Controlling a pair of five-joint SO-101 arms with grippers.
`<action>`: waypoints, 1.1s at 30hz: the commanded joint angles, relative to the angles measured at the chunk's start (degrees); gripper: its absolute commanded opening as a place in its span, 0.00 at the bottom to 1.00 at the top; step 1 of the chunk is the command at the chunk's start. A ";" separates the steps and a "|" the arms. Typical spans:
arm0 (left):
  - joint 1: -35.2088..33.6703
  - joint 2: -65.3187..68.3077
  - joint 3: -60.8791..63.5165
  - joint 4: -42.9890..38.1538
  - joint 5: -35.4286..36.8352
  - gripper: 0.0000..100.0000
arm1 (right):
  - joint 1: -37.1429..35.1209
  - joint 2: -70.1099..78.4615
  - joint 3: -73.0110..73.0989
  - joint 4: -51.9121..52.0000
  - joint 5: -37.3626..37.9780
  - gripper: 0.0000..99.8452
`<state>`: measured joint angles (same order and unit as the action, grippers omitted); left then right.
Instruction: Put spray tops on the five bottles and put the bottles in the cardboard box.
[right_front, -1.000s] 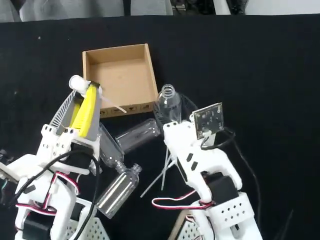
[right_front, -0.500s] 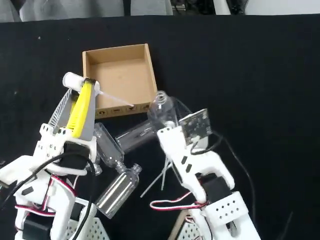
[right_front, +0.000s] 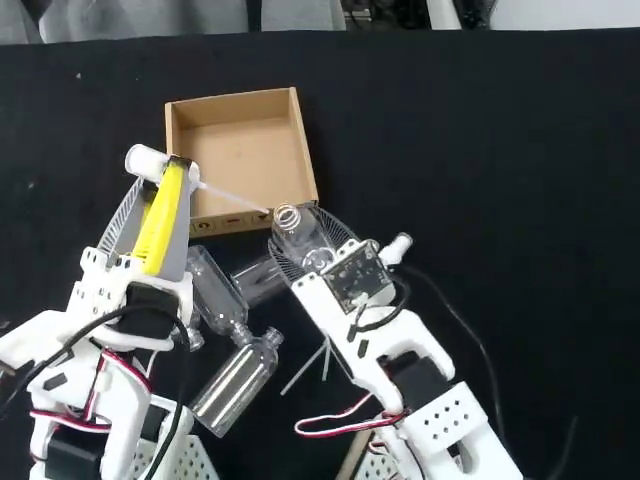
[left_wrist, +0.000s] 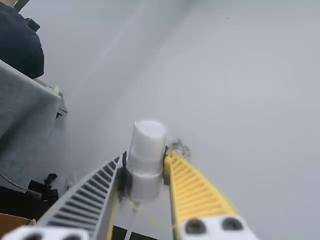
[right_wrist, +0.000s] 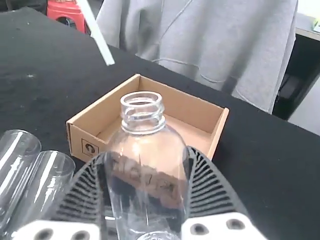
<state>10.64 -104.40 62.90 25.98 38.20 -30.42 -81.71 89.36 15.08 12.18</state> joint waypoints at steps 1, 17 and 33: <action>0.04 0.44 -0.57 -1.23 0.44 0.03 | -1.05 -1.45 -0.48 -1.85 0.79 0.02; 3.47 0.44 0.75 -1.14 0.00 0.03 | -1.14 -1.54 -0.48 -3.52 2.73 0.02; 3.74 0.26 4.26 -1.49 -1.93 0.03 | -4.22 -1.54 -0.22 -3.43 2.73 0.02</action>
<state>13.54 -104.48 65.98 25.36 36.88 -33.05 -81.71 89.45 13.32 14.37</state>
